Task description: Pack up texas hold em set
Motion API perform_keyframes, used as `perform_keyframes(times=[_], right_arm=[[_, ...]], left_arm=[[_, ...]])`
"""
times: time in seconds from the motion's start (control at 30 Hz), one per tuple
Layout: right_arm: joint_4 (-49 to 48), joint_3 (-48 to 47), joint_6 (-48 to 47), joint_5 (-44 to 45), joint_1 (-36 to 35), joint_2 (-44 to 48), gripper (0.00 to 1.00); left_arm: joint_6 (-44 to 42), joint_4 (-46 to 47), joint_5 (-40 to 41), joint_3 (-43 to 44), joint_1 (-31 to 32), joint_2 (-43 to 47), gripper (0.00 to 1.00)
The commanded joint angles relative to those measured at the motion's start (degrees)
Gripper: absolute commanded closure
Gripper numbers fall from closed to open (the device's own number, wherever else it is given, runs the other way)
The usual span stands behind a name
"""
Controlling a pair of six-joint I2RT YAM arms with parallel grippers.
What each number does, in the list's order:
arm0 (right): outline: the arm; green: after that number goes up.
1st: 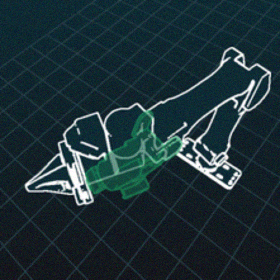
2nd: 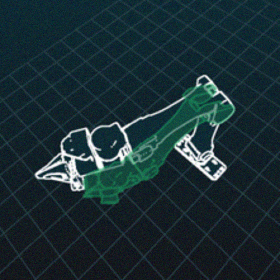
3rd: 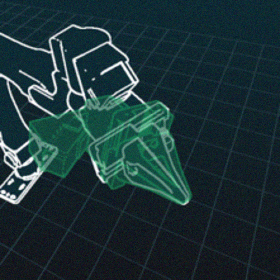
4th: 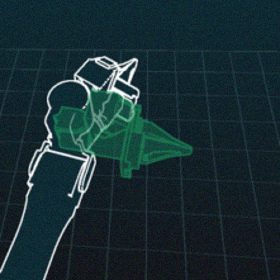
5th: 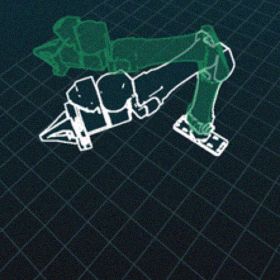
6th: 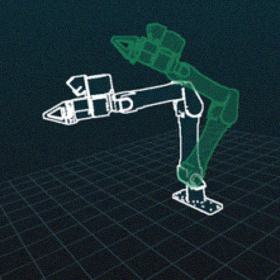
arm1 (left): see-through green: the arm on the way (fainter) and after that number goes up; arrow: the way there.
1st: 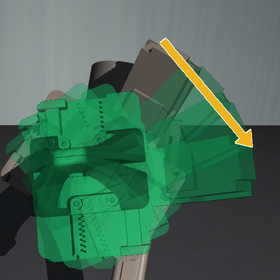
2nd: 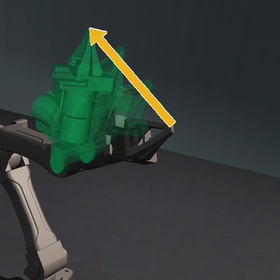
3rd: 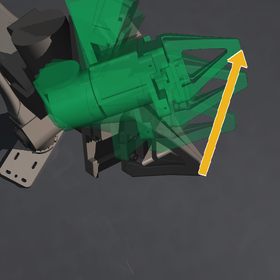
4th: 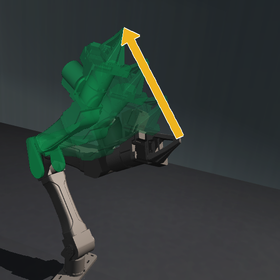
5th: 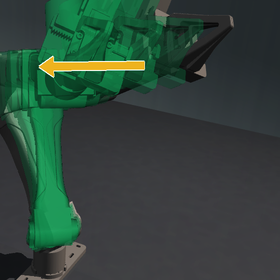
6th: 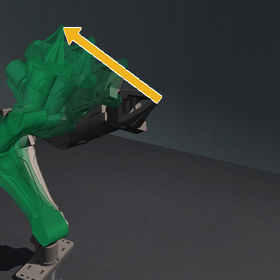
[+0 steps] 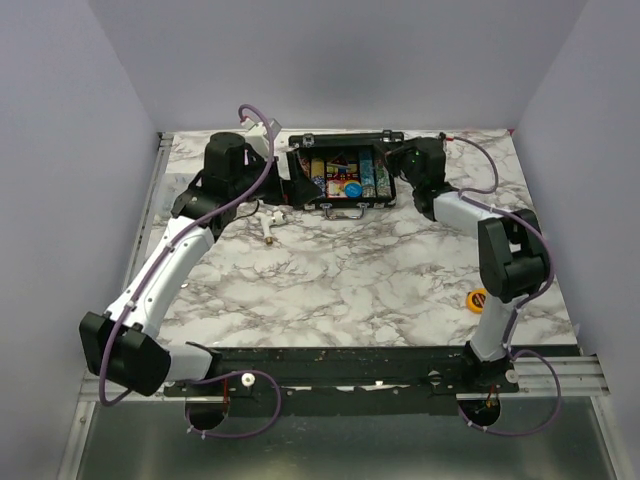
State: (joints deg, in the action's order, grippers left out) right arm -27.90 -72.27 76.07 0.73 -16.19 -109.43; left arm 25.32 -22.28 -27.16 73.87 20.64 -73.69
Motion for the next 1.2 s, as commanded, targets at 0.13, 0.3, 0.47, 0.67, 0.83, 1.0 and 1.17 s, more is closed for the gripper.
perform_keyframes(times=[0.13, 0.3, 0.47, 0.67, 0.83, 1.0, 1.17], right_arm=[[11.4, 15.88, -15.71, -10.64, 0.83, 7.25, 0.7], [23.35, 24.53, -30.22, -9.3, 0.91, 14.29, 0.42], [29.47, 27.11, -37.52, -5.17, 0.99, 20.76, 0.33], [29.56, 20.74, -40.02, -9.23, 2.02, 20.03, 0.31], [28.95, 12.99, -37.24, -18.11, 6.0, 13.91, 0.38], [23.9, 6.61, -34.59, -26.92, 8.45, 6.98, 0.54], [21.11, 4.07, -34.67, -31.98, 8.45, 1.68, 0.62]], left_arm=[[7.59, 4.84, -9.71, 0.79, -0.78, -9.74, 0.01], [18.12, 14.82, -14.54, -1.03, -0.69, -15.51, 0.07], [22.77, 20.28, -14.55, 3.95, 0.86, -24.51, 0.17], [27.67, 25.33, -19.0, 18.07, 1.04, -39.66, 0.31], [29.79, 24.49, -22.53, 28.55, 0.38, -50.92, 0.4], [33.29, 24.39, -22.4, 28.55, -0.9, -55.24, 0.44], [35.98, 21.6, -19.19, 24.0, -2.74, -55.09, 0.42]])
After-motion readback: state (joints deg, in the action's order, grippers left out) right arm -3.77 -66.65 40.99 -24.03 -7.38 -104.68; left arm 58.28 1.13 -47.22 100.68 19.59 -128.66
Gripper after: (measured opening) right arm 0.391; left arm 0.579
